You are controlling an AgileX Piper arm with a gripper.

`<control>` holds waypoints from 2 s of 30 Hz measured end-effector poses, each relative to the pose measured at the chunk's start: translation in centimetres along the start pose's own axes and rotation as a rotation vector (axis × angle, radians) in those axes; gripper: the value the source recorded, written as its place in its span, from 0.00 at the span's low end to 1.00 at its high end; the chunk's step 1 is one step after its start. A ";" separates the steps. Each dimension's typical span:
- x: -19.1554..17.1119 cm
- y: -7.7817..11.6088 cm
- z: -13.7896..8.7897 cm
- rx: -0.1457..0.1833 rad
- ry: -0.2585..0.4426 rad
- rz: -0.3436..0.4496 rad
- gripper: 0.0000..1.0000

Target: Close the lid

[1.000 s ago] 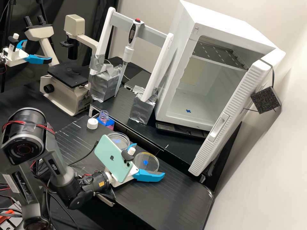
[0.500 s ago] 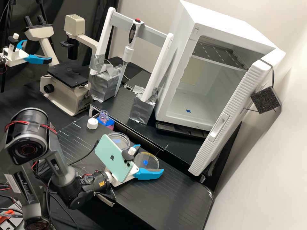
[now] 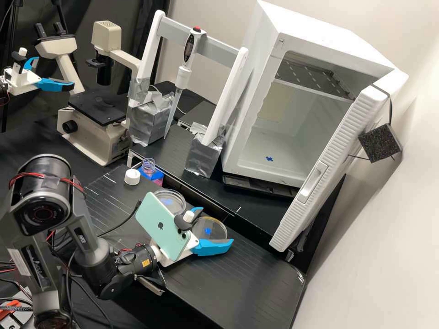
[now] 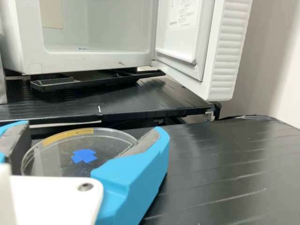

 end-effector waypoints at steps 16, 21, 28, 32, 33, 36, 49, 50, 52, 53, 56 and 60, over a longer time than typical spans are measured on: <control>-1.0 1.1 -0.7 0.059 0.010 0.024 0.00; -2.3 2.7 -2.4 0.083 0.094 0.106 0.00; -3.2 2.3 -4.8 0.057 0.238 0.051 0.00; -3.2 1.2 -5.7 0.039 0.310 -0.046 0.00; -3.2 0.8 -5.9 0.035 0.325 -0.073 0.00; -3.0 0.0 -6.3 0.008 0.359 -0.135 0.00; -2.4 -1.7 -5.7 -0.042 0.362 -0.263 0.00; -2.4 -1.8 -5.7 -0.049 0.362 -0.268 0.00; -2.4 -1.8 -5.4 -0.065 0.355 -0.276 0.00; -2.4 -1.8 -5.3 -0.071 0.351 -0.278 0.00; -2.5 -1.7 -5.1 -0.092 0.343 -0.291 0.00; -2.6 -1.7 -4.7 -0.108 0.332 -0.305 0.00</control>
